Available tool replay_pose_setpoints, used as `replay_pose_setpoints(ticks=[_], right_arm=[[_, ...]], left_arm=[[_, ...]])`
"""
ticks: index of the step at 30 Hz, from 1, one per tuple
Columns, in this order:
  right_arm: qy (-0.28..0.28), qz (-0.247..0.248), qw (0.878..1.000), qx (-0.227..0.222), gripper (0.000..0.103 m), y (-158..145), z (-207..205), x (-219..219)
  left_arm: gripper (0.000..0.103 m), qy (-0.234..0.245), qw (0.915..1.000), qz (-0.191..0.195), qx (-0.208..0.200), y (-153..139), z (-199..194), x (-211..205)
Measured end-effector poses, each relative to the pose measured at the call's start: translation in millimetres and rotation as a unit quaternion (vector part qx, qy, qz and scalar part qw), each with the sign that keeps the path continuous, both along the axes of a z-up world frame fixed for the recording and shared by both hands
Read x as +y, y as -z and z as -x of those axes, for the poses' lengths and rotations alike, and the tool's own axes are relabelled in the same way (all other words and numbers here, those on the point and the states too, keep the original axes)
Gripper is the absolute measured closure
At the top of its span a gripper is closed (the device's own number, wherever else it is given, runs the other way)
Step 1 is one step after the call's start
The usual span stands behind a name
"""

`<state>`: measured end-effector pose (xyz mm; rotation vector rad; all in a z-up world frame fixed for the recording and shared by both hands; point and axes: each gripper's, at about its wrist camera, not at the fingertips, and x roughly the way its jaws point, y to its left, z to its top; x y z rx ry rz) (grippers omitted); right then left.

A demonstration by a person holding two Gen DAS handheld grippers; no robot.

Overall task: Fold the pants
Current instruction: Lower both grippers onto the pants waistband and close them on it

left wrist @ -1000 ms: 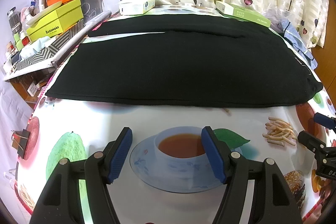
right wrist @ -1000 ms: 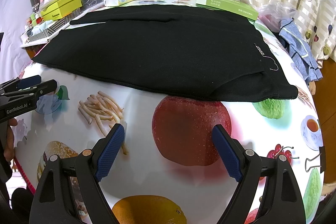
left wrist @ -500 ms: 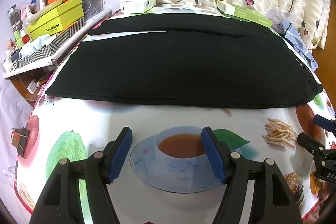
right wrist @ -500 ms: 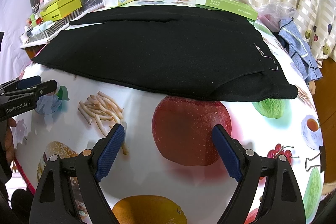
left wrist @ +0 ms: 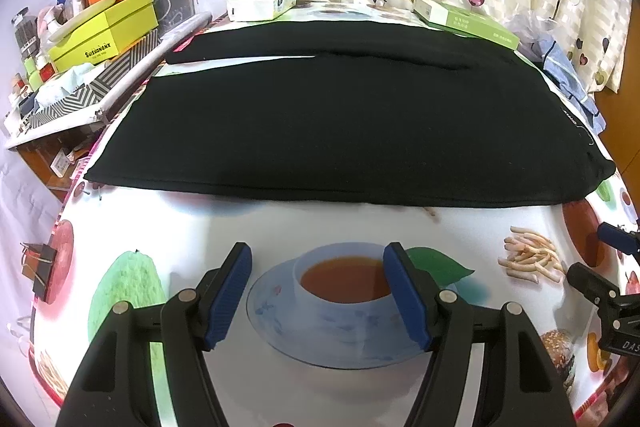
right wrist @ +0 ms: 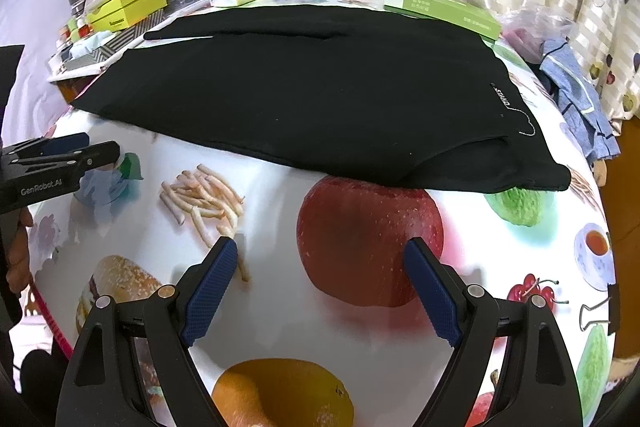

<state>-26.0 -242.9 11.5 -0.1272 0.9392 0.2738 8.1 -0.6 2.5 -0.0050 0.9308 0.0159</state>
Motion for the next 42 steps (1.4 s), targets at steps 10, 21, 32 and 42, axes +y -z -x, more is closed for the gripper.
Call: replay_pose_setpoints(ticks=[10, 21, 32, 42], right_arm=[[-0.025, -0.017, 0.999, -0.018, 0.017, -19, -3, 6], [-0.080, -0.010, 0.996, -0.047, 0.018, -51, -38, 15], [-0.123, -0.008, 0.991, -0.058, 0.018, -66, -94, 18], [-0.147, -0.005, 0.988, -0.046, 0.018, -67, -192, 19]], left_arm=[[0.033, 0.024, 0.9996, -0.002, -0.015, -13, 4, -8], [0.033, 0.043, 0.9979, -0.016, -0.046, -43, -25, 3], [0.033, 0.044, 0.9970, -0.018, -0.062, -60, -75, 26], [0.033, 0.044, 0.9975, -0.020, -0.052, -61, -162, 54]])
